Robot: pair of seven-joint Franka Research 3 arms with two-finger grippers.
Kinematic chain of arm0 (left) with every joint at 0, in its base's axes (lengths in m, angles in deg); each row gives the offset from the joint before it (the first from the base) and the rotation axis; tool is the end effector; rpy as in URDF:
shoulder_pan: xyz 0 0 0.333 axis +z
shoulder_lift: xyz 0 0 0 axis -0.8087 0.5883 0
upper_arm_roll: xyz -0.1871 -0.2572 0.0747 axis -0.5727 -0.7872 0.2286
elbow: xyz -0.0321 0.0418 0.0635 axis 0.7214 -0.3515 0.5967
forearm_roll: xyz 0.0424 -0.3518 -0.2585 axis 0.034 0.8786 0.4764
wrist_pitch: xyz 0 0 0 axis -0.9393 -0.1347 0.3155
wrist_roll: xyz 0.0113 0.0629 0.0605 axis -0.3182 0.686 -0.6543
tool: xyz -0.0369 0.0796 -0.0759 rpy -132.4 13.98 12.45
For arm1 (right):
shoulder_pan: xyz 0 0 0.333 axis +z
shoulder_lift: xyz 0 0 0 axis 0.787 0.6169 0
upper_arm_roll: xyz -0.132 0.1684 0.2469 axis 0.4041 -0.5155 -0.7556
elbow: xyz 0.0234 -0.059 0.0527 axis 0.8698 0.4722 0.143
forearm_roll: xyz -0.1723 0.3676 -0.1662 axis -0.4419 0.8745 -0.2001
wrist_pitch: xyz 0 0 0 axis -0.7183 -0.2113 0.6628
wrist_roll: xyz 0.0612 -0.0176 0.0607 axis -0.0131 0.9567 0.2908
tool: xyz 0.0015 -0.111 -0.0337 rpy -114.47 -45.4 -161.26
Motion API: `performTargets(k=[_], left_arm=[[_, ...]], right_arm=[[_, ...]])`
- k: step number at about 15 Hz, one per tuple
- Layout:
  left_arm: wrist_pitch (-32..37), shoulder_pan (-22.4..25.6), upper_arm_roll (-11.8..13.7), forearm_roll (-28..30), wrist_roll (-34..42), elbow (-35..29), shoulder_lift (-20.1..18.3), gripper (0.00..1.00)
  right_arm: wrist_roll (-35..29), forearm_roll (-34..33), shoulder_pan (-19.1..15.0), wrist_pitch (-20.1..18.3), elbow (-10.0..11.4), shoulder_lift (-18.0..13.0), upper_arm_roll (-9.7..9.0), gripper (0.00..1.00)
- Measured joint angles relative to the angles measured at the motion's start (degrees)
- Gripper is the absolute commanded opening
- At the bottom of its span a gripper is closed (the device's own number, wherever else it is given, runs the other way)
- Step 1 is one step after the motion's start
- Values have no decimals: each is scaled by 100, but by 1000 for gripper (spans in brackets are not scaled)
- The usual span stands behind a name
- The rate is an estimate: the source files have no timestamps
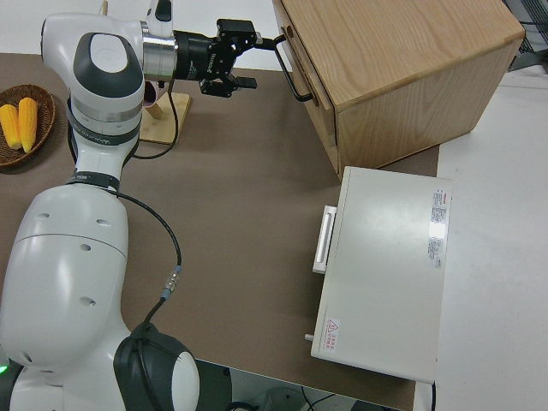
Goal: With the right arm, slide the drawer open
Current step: 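Reach the right gripper up to the dark handle of the wooden drawer, then close the right gripper on the drawer handle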
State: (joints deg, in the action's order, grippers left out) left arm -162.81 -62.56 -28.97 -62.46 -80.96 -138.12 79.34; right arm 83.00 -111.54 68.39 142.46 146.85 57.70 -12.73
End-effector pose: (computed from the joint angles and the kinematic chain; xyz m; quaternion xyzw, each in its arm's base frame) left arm 0.6148 -0.0024 0.6419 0.9996 -0.0246 0.0125 0.0076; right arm 0.7065 0.1277 0.5438 0.8434 0.2179 0.0967 0.4815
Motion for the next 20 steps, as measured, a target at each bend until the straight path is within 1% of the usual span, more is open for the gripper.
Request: performTargets(k=[2, 3, 6, 10, 12, 13, 14, 15, 20], left_arm=[[0, 0, 0, 0, 0, 0, 0, 998], [0, 0, 0, 0, 0, 0, 0, 995], [0, 0, 0, 0, 0, 0, 0, 998], [0, 0, 0, 0, 0, 0, 0, 998], [0, 0, 0, 0, 0, 0, 0, 995], [0, 0, 0, 0, 0, 0, 0, 995], [0, 0, 0, 0, 0, 0, 0, 998], [0, 0, 0, 0, 0, 0, 0, 995], [0, 0, 0, 0, 0, 0, 0, 995]], right_arm=[[-79, -375, 5, 126, 26, 152, 0, 983], [-236, -573, 17, 160, 31, 238, 0, 983], [-1002, -1228, 94, 176, 101, 532, -4, 983], [-2270, -2111, 161, 174, 417, 857, -5, 983], [-2673, -2469, 189, 167, 551, 986, -4, 977], [-2749, -2542, 189, 167, 592, 1025, -1, 958], [-2760, -2561, 189, 166, 614, 1036, 7, 898], [-2760, -2568, 189, 166, 627, 1036, 16, 883], [-2760, -2806, 184, 162, 672, 1036, 28, 881]])
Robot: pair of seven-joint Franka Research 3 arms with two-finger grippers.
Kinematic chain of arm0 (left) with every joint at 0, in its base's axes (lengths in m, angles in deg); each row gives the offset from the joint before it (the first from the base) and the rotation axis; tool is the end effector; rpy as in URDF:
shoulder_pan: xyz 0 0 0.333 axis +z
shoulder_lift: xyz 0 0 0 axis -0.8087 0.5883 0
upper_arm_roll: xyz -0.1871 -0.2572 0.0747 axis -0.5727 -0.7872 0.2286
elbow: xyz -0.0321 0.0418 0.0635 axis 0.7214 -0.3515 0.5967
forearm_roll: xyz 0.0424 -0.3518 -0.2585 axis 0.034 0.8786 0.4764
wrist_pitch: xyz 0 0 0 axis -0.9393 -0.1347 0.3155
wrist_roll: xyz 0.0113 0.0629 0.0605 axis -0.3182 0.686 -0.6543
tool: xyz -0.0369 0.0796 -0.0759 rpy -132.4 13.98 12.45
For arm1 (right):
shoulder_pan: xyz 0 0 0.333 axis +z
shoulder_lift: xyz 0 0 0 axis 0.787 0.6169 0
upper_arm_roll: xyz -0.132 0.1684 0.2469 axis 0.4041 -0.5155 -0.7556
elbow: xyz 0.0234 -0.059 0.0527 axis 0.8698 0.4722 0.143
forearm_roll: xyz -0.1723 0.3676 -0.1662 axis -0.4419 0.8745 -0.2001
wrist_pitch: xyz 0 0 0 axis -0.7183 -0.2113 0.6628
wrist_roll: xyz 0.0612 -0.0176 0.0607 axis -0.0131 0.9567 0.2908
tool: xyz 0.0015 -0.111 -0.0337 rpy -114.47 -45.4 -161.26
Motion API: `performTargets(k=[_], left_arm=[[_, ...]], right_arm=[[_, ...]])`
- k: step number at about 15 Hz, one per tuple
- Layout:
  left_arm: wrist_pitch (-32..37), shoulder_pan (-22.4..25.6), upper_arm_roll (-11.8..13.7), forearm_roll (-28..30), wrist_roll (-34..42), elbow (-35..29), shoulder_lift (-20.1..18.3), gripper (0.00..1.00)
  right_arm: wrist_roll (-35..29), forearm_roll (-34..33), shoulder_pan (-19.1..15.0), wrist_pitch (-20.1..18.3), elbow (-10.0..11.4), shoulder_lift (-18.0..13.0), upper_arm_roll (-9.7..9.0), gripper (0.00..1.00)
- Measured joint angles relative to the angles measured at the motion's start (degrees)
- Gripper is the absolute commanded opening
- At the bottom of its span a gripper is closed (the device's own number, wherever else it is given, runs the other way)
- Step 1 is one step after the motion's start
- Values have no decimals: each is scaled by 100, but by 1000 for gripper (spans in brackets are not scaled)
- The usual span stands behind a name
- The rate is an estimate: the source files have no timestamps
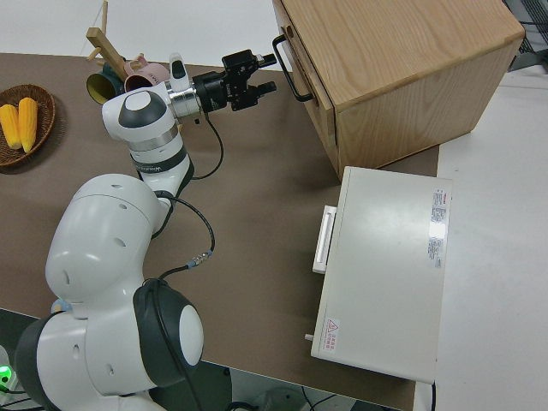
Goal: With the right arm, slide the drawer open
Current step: 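Close the right gripper on the drawer handle, then pull the drawer handle toward the robot with the right gripper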
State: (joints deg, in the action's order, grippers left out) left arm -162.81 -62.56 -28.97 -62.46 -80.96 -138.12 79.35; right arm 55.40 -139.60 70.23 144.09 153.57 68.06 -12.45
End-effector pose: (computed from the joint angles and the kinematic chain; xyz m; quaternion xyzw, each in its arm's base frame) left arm 0.6148 -0.0024 0.6418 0.9996 -0.0246 0.0124 0.0076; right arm 0.7294 0.1472 0.3888 0.7344 0.1905 0.1884 0.6236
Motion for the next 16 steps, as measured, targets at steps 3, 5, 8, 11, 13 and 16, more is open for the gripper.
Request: performTargets(k=[3, 5, 8, 11, 13, 16], left_arm=[[0, 0, 0, 0, 0, 0, 0, 998], [0, 0, 0, 0, 0, 0, 0, 995], [0, 0, 0, 0, 0, 0, 0, 998], [0, 0, 0, 0, 0, 0, 0, 995], [0, 0, 0, 0, 0, 0, 0, 995], [0, 0, 0, 0, 0, 0, 0, 998]], right_arm=[[185, -244, -32, -1, 38, 0, 34, 854], [284, -371, -88, 2, 48, 0, 40, 797], [325, -596, -137, 3, 85, 2, 41, 475], [333, -626, -151, 2, 100, 30, 42, 133], [334, -635, -146, -1, 101, 53, 37, 1], [229, -701, -141, -40, 101, 56, 32, 0]])
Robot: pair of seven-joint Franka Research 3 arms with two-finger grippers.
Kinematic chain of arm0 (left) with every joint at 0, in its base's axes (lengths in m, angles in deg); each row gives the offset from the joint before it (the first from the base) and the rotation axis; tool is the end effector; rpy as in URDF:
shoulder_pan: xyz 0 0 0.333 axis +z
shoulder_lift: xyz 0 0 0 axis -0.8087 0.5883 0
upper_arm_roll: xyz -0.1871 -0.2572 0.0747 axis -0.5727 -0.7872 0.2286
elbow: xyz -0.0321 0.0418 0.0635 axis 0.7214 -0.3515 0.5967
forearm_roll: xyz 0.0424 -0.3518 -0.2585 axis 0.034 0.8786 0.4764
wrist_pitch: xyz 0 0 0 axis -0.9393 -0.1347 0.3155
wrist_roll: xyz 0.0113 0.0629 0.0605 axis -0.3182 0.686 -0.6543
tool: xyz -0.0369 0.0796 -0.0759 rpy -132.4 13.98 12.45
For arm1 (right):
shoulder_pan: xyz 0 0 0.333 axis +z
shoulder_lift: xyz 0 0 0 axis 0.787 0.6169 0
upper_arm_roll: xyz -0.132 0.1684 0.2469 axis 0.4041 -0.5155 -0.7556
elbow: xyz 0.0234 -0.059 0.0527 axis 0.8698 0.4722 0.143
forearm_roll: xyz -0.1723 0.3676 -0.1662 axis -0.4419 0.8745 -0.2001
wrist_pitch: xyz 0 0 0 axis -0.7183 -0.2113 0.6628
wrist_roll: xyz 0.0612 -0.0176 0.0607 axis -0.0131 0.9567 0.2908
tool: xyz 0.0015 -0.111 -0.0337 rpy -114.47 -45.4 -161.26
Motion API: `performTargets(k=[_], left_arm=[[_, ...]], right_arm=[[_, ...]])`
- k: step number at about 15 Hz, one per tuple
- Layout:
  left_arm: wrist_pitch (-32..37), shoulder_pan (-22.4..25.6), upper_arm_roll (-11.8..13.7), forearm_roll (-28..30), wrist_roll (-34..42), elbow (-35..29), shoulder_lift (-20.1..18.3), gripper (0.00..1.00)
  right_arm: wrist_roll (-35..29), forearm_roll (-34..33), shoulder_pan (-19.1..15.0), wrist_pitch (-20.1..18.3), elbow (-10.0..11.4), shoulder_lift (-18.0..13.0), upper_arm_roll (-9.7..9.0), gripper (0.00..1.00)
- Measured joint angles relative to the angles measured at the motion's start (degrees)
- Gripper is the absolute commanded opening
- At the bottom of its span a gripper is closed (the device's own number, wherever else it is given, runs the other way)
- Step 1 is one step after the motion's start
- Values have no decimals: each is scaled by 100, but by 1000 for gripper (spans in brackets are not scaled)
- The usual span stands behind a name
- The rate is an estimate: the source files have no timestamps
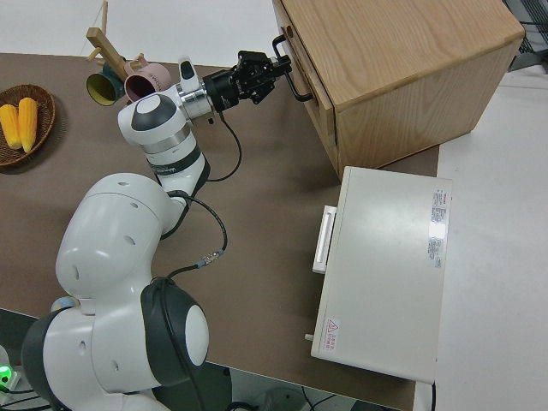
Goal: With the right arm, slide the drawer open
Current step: 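Pull the drawer handle toward the robot with the right gripper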
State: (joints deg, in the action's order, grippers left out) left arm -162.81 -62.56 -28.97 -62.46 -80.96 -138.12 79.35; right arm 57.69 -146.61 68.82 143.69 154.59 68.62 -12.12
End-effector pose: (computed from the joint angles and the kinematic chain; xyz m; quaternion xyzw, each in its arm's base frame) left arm 0.6148 -0.0024 0.6418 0.9996 -0.0246 0.0124 0.0076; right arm 0.7353 0.1257 0.3823 0.6899 0.2220 0.1744 0.6666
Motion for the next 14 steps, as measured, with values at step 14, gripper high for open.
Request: performTargets(k=[14], left_arm=[[0, 0, 0, 0, 0, 0, 0, 995]], right_arm=[[-80, 100, 476, -748, 64, 61, -57, 0]])
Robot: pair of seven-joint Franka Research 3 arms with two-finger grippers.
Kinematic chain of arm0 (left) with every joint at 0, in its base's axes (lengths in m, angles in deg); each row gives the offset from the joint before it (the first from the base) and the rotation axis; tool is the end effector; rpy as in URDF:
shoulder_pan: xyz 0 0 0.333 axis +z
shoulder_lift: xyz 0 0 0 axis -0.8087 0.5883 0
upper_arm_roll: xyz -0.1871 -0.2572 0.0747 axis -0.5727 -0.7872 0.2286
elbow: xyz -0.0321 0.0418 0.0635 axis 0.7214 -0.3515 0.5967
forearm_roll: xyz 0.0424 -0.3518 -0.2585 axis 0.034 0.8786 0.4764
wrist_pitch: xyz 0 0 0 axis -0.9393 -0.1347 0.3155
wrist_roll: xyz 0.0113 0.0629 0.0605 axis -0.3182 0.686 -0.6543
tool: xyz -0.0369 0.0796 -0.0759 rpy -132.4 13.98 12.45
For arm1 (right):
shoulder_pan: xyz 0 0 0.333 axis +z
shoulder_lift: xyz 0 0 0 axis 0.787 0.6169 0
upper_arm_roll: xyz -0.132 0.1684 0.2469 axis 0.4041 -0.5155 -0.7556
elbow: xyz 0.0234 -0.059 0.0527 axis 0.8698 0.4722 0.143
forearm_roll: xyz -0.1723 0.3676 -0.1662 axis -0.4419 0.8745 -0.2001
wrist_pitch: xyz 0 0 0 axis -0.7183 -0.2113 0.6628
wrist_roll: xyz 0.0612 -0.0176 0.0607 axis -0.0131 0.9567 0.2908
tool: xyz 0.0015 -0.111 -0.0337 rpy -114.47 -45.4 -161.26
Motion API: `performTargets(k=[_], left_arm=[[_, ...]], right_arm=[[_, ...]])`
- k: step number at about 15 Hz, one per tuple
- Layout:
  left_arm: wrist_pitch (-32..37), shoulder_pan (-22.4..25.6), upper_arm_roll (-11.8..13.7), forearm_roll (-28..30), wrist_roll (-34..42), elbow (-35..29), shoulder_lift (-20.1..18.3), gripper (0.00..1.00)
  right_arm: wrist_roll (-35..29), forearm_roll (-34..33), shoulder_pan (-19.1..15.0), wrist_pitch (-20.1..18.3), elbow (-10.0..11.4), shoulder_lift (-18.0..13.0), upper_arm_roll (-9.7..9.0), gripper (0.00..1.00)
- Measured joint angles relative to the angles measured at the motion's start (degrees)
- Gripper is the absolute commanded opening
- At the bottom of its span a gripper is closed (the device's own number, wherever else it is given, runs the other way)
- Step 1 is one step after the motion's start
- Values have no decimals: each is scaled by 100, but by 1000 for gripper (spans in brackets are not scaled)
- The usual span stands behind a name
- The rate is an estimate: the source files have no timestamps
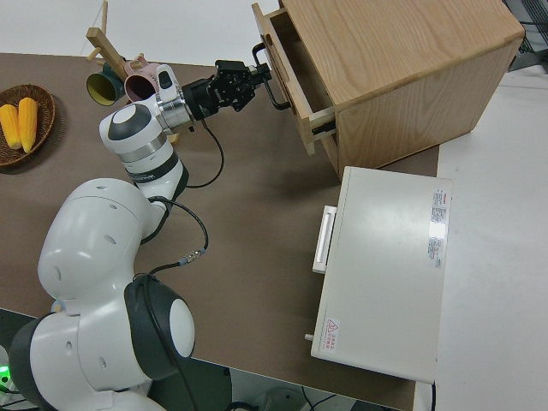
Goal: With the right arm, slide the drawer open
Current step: 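Pull the drawer handle toward the robot with the right gripper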
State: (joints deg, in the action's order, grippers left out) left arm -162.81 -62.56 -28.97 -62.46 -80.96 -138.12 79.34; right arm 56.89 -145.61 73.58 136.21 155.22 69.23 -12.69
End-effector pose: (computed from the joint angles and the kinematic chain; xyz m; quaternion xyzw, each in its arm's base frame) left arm 0.6148 -0.0024 0.6419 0.9996 -0.0246 0.0125 0.0076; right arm 0.7144 0.1744 0.3747 0.6773 0.2095 0.1666 0.6853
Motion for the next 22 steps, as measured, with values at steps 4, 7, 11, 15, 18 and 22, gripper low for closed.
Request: performTargets(k=[4, 7, 11, 15, 18, 22], left_arm=[[0, 0, 0, 0, 0, 0, 0, 998], [0, 0, 0, 0, 0, 0, 0, 995], [0, 0, 0, 0, 0, 0, 0, 998], [0, 0, 0, 0, 0, 0, 0, 998], [0, 0, 0, 0, 0, 0, 0, 995], [0, 0, 0, 0, 0, 0, 0, 998]], right_arm=[[0, 149, 227, -235, 2, 0, -2, 0], [0, 313, 429, -422, -8, -2, -3, 0], [0, 497, 681, -714, -15, -9, -106, 0], [0, 587, 881, -877, -13, -9, -140, 0], [0, 679, 1040, -983, -13, -10, -144, 0], [0, 796, 1312, -1144, -19, -12, -154, 0]])
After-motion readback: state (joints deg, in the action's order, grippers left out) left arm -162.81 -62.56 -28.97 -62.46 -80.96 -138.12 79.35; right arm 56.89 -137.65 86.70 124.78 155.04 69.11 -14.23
